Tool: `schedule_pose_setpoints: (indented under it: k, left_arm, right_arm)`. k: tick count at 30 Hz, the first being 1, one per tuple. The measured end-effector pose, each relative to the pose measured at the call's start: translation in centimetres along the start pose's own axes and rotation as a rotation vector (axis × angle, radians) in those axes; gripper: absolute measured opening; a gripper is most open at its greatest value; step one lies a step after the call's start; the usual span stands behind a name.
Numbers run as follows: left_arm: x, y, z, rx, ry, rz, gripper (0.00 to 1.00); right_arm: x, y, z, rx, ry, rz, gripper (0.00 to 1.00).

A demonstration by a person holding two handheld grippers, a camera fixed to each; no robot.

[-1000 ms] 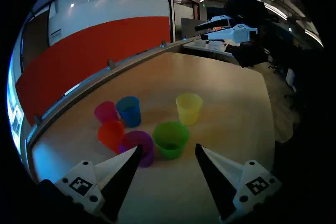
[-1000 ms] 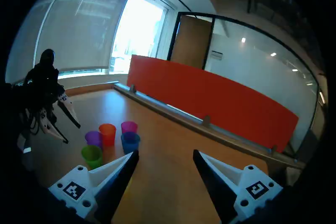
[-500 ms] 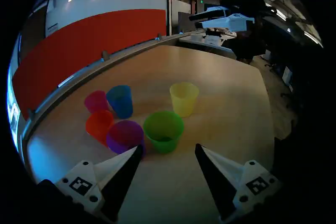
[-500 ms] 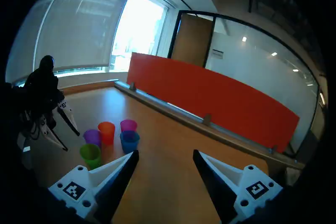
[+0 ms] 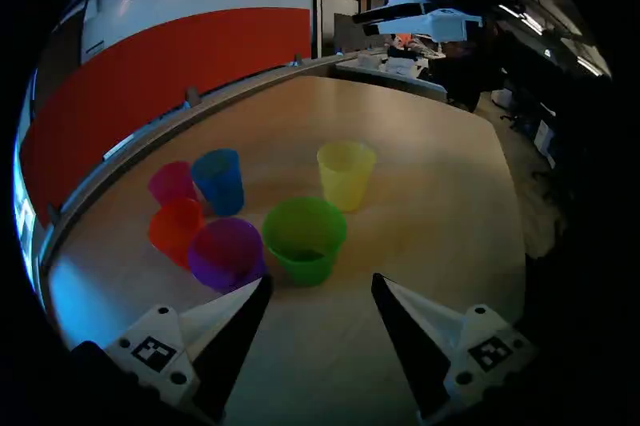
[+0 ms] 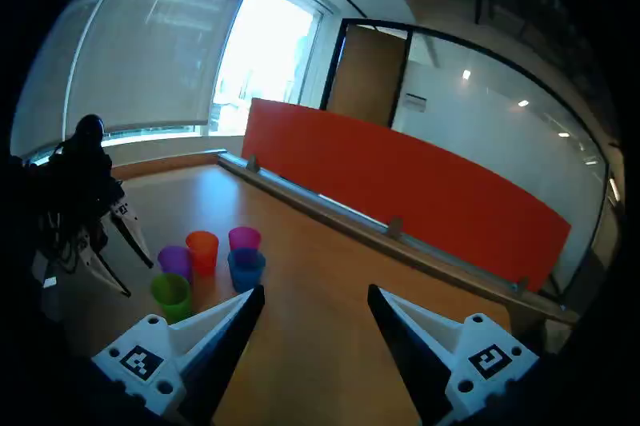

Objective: Pour water

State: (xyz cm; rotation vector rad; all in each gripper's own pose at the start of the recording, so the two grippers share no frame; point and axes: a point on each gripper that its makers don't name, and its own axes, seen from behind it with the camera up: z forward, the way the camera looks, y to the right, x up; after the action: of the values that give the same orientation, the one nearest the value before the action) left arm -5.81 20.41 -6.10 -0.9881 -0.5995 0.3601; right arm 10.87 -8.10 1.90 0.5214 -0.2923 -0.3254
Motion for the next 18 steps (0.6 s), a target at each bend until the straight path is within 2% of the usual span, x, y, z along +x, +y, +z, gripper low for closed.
schedule_pose_setpoints:
  k: [18]
  left_arm:
    - [-0.5, -1.2, 1.9, 0.012, -0.014, 0.003, 0.92]
  right_arm:
    - [-0.3, 0.4, 0.1, -0.004, -0.005, -0.005, 1.0]
